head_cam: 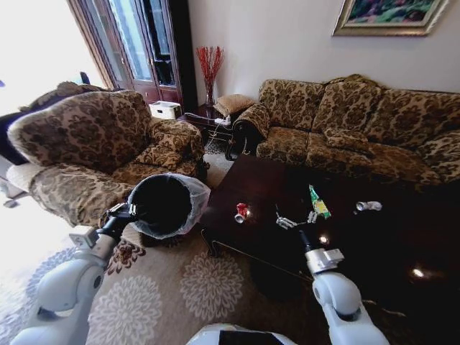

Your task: Move to the front of the table and place the trash on the table into the trash bin.

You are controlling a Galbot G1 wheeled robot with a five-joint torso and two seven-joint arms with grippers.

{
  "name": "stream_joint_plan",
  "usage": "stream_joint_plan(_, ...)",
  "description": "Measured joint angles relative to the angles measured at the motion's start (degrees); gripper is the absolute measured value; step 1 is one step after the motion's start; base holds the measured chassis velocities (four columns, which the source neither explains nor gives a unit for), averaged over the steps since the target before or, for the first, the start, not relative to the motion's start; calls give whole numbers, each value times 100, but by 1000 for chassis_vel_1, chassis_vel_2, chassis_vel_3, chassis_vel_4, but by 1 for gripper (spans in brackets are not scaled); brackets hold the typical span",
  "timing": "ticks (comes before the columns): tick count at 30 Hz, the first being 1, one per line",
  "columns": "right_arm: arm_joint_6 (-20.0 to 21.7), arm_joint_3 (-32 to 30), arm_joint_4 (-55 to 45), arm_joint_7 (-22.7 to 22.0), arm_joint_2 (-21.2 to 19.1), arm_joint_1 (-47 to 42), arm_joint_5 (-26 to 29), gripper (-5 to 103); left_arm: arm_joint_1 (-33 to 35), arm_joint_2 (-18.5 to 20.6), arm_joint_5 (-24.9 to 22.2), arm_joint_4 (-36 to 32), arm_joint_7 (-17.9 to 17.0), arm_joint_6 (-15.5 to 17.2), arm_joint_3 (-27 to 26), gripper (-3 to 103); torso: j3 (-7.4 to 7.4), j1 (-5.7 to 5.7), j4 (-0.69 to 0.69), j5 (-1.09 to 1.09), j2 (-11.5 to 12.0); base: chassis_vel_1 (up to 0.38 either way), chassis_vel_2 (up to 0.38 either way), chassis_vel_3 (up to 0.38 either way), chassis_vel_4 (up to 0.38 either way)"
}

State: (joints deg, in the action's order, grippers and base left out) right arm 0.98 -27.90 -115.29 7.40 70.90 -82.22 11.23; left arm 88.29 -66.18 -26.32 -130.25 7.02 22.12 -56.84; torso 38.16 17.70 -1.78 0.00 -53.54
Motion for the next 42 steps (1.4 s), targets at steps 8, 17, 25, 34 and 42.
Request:
stream_joint_plan(8, 838, 691, 165, -220, -180, -186, 557, 100, -110, -27, -9, 156, 27, -47, 115, 2, -14, -26, 2, 0, -4, 27, -17, -23, 10)
stream_joint_plan(17, 869, 1345, 959, -550, 118, 401, 107, 100, -193, -25, -31, 272, 125, -105, 125, 2, -7, -8, 2, 0, 8, 24, -5, -25, 15)
stream_joint_plan(25, 407, 1658, 1878, -573, 282, 1054, -11, 100, -222, -11, -15, 372, 154, -180, 152, 2, -10, -16, 0, -1, 8, 0, 0, 0, 0)
stream_joint_plan(34, 73, 1720, 2431, -472, 528, 1473, -57, 100, -257, -5, -6, 375, 174, -179, 185, 2, -11, -15, 2, 1, 8, 0, 0, 0, 0)
stream_joint_plan(42, 37, 1814, 2898, -463, 703, 1851, -115, 100, -276, -36, 47, 379, 199, -153, 214, 2, -11, -15, 2, 0, 10, 0, 0, 0, 0)
